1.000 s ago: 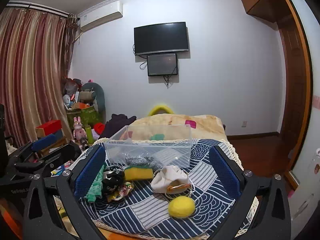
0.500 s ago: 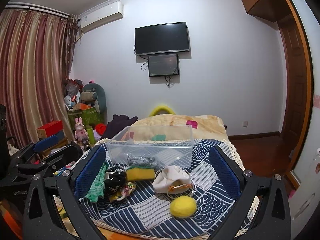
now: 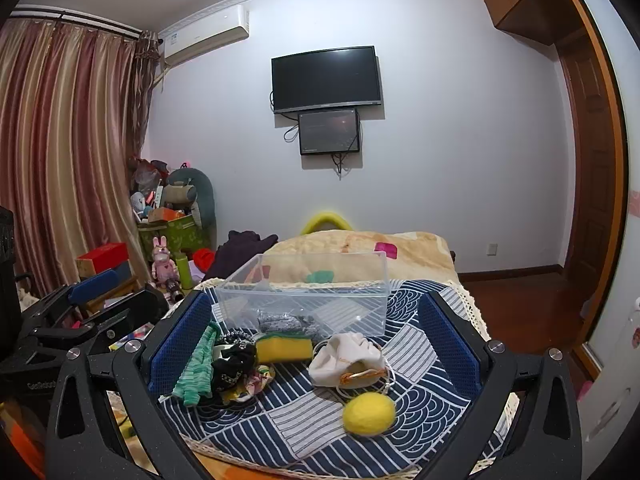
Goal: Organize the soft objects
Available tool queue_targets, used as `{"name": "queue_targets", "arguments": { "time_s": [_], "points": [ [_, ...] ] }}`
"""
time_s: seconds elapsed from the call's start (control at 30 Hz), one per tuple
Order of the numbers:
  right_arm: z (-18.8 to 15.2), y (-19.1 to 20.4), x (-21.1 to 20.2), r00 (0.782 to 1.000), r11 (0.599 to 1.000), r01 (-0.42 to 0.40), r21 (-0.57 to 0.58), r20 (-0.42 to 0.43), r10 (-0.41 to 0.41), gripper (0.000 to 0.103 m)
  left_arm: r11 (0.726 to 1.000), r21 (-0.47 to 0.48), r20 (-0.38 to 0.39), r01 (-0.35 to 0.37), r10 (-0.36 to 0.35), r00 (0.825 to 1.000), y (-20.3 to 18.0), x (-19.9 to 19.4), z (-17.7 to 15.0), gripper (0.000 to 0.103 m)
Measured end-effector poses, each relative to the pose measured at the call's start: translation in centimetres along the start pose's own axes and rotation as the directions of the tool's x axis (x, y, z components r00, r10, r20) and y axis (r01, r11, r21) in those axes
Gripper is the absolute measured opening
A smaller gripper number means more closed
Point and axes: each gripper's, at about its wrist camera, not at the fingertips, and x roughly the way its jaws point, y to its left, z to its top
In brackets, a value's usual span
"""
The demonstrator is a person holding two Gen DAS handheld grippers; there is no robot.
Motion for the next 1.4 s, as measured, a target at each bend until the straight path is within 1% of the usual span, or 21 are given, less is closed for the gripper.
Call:
{"name": "queue_targets", "arguments": {
  "time_s": [1.03, 1.13, 1.27, 1.33, 1.4],
  "points": [
    [0.0, 0.1, -0.2, 1.0, 1.0, -0.014, 0.001, 0.012, 0.014, 0.103, 1.0, -0.004, 0.001, 0.008, -0.008, 1.0, -0.2, -0.4, 0.4, 0.103],
    [0.0, 0.1, -0.2, 1.0, 1.0, -0.008, 0.002, 0.009, 0.008, 0.103, 1.0, -0.014, -0.011, 0.011, -0.011, 1.0, -0.1, -0.2, 0.4, 0.103],
    [-0.3, 0.0, 0.1, 1.0, 1.0, 0.022, 0.013, -0.001, -0.021, 0.103, 0.999, -0.039, -0.024, -0.012, 0.012, 1.0, 0.6, 0.2, 0.2, 0.103],
    [-0.5, -0.2, 0.3, 0.999, 0.999, 0.041, 0.019, -0.01, -0.041, 0.103, 0.998, -0.057, -0.057, -0.011, 0.008, 0.998, 1.2, 0.9, 0.0, 0.103],
    [-0.7, -0.6, 0.8, 0.998, 0.998, 0.055, 0.023, -0.038, -0.054, 0.103, 0.997, -0.077, -0.098, -0.018, 0.01, 0.995, 1.8, 1.8, -0.5, 0.103]
  ]
}}
